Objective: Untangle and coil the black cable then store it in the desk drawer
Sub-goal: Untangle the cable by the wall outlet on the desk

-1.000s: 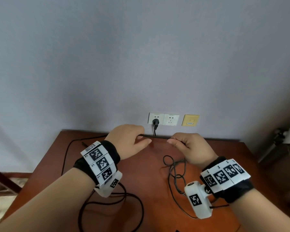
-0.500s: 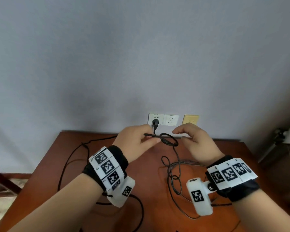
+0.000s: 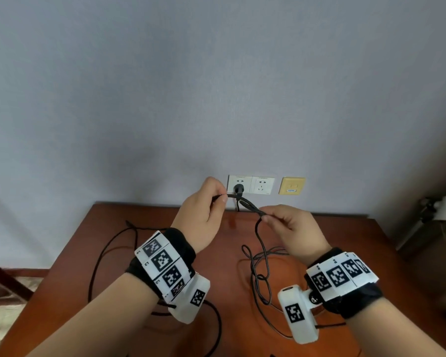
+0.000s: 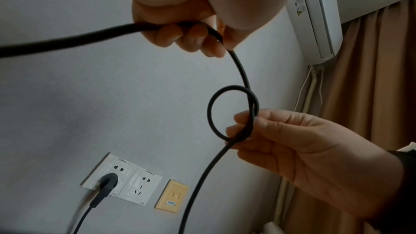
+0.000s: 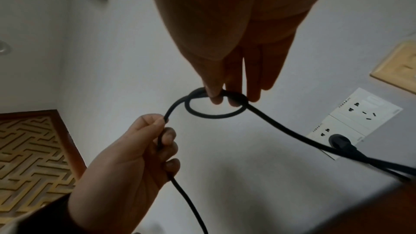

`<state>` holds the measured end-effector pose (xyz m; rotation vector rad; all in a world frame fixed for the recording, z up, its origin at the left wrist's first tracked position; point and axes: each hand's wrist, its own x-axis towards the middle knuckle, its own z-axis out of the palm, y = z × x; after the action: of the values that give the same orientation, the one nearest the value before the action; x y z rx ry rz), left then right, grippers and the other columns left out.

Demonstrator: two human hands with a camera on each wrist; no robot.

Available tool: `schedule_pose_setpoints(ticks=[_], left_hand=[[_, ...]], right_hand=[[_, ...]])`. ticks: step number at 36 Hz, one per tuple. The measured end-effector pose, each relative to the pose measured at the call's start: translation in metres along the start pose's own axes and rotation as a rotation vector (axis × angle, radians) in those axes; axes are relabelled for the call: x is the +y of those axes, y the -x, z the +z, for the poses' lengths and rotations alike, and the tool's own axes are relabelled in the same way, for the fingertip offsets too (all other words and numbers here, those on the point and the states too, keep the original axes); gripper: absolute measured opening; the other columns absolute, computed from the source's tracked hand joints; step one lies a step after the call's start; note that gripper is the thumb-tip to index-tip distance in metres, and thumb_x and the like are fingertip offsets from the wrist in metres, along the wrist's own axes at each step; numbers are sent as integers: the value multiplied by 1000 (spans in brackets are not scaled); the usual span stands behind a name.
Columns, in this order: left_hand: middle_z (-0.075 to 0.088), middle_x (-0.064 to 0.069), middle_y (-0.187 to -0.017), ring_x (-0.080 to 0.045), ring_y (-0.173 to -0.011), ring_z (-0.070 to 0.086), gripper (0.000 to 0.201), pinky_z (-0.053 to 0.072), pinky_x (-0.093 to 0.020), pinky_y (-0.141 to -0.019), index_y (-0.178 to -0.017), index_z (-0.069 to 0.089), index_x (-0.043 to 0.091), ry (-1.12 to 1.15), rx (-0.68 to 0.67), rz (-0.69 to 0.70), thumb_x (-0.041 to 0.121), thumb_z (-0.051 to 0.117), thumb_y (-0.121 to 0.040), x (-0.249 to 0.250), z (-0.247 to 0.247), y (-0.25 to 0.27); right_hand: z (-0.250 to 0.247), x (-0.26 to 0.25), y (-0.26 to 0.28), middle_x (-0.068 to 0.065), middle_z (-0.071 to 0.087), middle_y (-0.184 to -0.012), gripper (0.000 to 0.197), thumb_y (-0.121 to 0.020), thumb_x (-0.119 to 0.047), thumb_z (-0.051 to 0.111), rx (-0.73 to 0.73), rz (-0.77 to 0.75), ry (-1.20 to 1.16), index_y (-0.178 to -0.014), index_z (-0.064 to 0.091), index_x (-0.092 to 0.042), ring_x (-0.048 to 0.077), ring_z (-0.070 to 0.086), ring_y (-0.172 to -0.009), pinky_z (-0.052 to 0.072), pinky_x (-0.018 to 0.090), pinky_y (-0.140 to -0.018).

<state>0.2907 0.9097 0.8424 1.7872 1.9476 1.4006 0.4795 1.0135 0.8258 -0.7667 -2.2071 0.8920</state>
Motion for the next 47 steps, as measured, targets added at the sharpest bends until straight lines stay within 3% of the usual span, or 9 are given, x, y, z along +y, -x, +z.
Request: schedule_pose_setpoints(ticks=[5,11,16,22,28,32,36,41,47], left_hand=[[55,20,-77,9,-74,52,7,35,-4,-65,-89,61,17,-60,-20,91,13,58,-92,3,3,-3],[56,7,-87,-11,-85,46,12,38,-22,-72,-91,58,18,-154,-215,194,21,62,-80,8,13,-3],[63,7,-86,-10,-80,45,12,33,-9,-71,-92,64,17,-178,-238,208,29,64,-89,8,13,-9],[69,6,-84,-11,-83,53,14,37,-23,-68,-101,61,16,-159,-208,156,25,51,-97,14,15,-10],[71,6,-86,3,-77,55,34,39,-15,-73,-133,42,26,-104,-211,101,17,38,-101,21,20,-4],[62,7,-81,0,-73,56,38,49,-23,-79,-120,53,24,-71,-231,69,3,33,-96,14,13,-5],[56,5,-79,-8,-73,55,34,51,-34,-80,-111,59,18,-27,-195,-42,2,33,-96,0,8,-4],[57,10,-79,-10,-77,56,31,47,-23,-76,-107,62,22,27,-199,-80,6,38,-96,-2,9,0],[63,7,-96,-7,-87,55,24,39,-15,-76,-110,62,19,-53,-242,-16,10,48,-93,2,10,-1]], right_hand=[[4,-6,2,-3,72,-81,22,-89,-8,62,35,-33,-29,-95,75,-26,7,65,-79,50,22,-75],[10,-21,-1,-2,70,-78,18,-87,-19,58,49,-144,55,-94,74,-17,5,61,-77,44,11,-70],[10,-19,3,-2,71,-85,15,-89,-15,59,64,-147,100,-95,73,-15,2,61,-83,43,7,-74],[13,-17,9,-4,55,-94,17,-84,-15,67,146,-101,230,-98,58,-16,9,54,-84,45,19,-73],[13,-14,7,-4,53,-86,8,-85,-10,63,134,-124,335,-87,58,-15,13,53,-71,48,34,-61],[5,-15,7,-4,53,-77,9,-87,-8,60,235,-96,309,-82,55,-14,9,47,-65,38,20,-56],[-11,-7,3,3,63,-74,21,-88,-11,60,385,62,131,-78,48,-24,18,61,-68,46,29,-60],[-13,-11,5,3,61,-76,26,-90,-3,53,368,53,86,-83,43,-27,24,65,-71,50,36,-64],[-13,-11,7,-1,54,-106,30,-83,5,54,244,21,284,-100,56,-19,17,58,-92,41,19,-71]])
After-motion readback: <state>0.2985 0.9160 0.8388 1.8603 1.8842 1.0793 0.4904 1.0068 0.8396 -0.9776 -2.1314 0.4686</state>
